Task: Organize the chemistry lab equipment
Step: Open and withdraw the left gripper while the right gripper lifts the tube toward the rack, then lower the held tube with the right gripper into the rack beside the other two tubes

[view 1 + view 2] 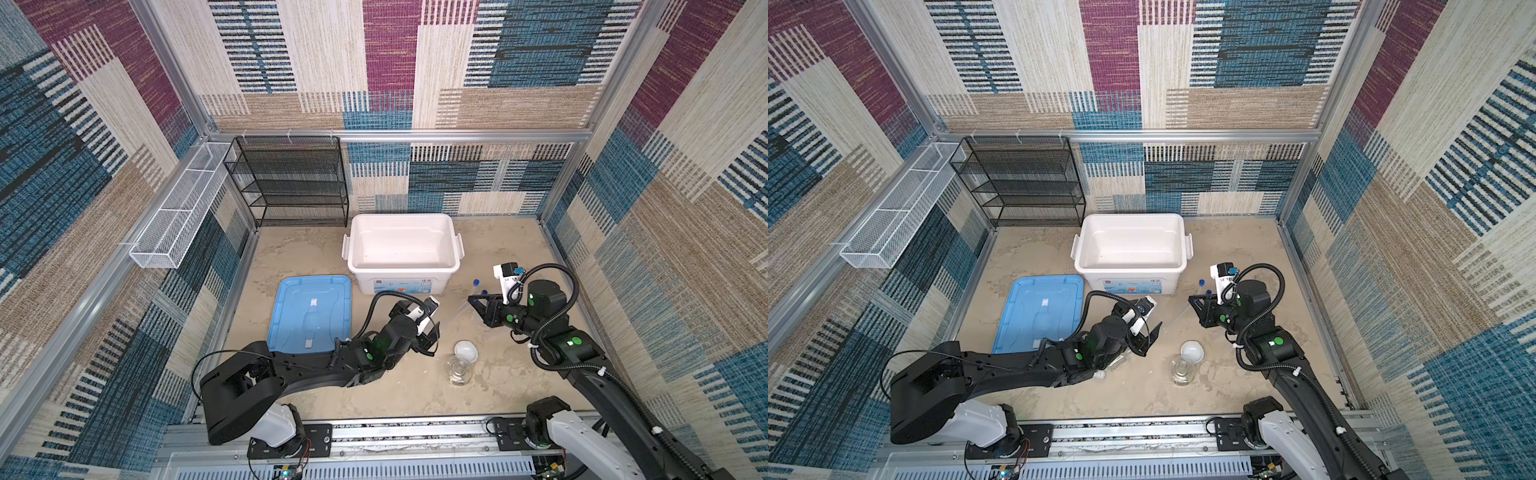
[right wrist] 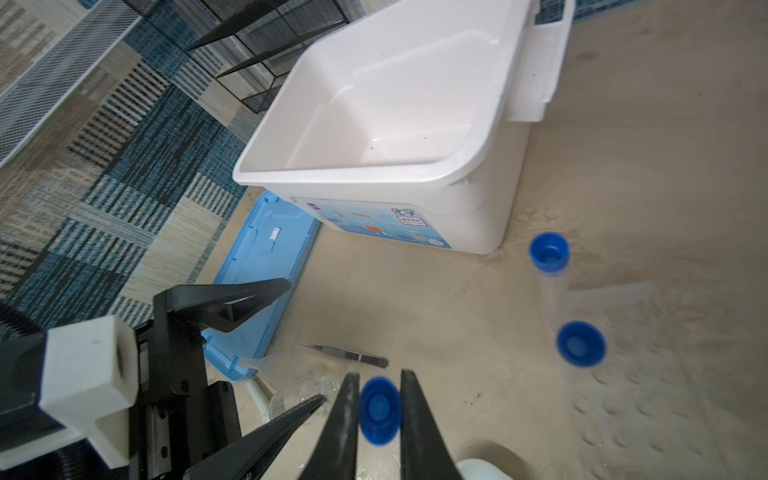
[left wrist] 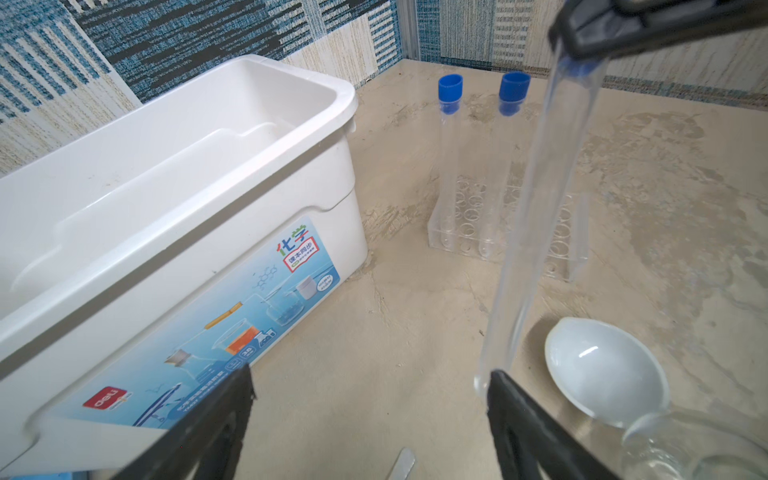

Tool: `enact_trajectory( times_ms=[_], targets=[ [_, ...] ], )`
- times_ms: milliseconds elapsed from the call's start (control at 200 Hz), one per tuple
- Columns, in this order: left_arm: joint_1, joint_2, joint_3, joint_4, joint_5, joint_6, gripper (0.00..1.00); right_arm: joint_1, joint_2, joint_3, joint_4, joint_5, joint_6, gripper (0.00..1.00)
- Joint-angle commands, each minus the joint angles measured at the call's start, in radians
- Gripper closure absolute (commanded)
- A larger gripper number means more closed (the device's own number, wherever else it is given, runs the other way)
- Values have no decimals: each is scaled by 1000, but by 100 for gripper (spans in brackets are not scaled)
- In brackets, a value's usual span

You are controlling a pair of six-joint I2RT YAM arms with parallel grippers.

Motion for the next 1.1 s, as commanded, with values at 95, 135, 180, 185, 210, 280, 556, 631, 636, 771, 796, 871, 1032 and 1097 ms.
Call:
enact_trajectory(
  times_ms=[95,135,180,185,210,280,556,631,636,771,796,871,1032,1097],
  targets=[
    [4,1,-4,-18,-21,-44,10,7,-23,38,-148,215,-3,93],
    [3,3,-5,-21,-20,-48,10,11,-27,43,-161,249,-1,94],
    [4,1,-8,-23,-20,-52,10,16,-31,52,-174,279,0,94],
    [4,1,-9,-23,-19,-52,10,17,-30,53,-175,283,-1,94],
    [3,1,-9,-22,-20,-54,9,19,-32,57,-181,299,-1,94],
    [3,1,-15,-17,-22,-58,10,31,-32,67,-200,346,-5,94],
    [5,1,-23,-27,-32,-64,10,75,-24,98,-213,475,22,95],
    [4,1,-28,-28,-36,-66,10,96,-24,100,-213,533,36,96],
    [4,1,-29,-28,-36,-67,10,98,-24,99,-213,537,36,96],
    [6,2,-34,-28,-37,-71,10,122,-19,88,-210,623,48,96],
    [5,2,-34,-28,-38,-71,9,125,-18,86,-209,634,50,96],
    [5,1,-35,-29,-43,-73,10,134,-12,87,-208,669,51,96],
    [4,6,-37,-26,-44,-73,9,145,-10,77,-193,721,50,95],
    [5,9,-36,-29,-43,-74,9,147,-6,67,-180,737,45,95]
  ],
)
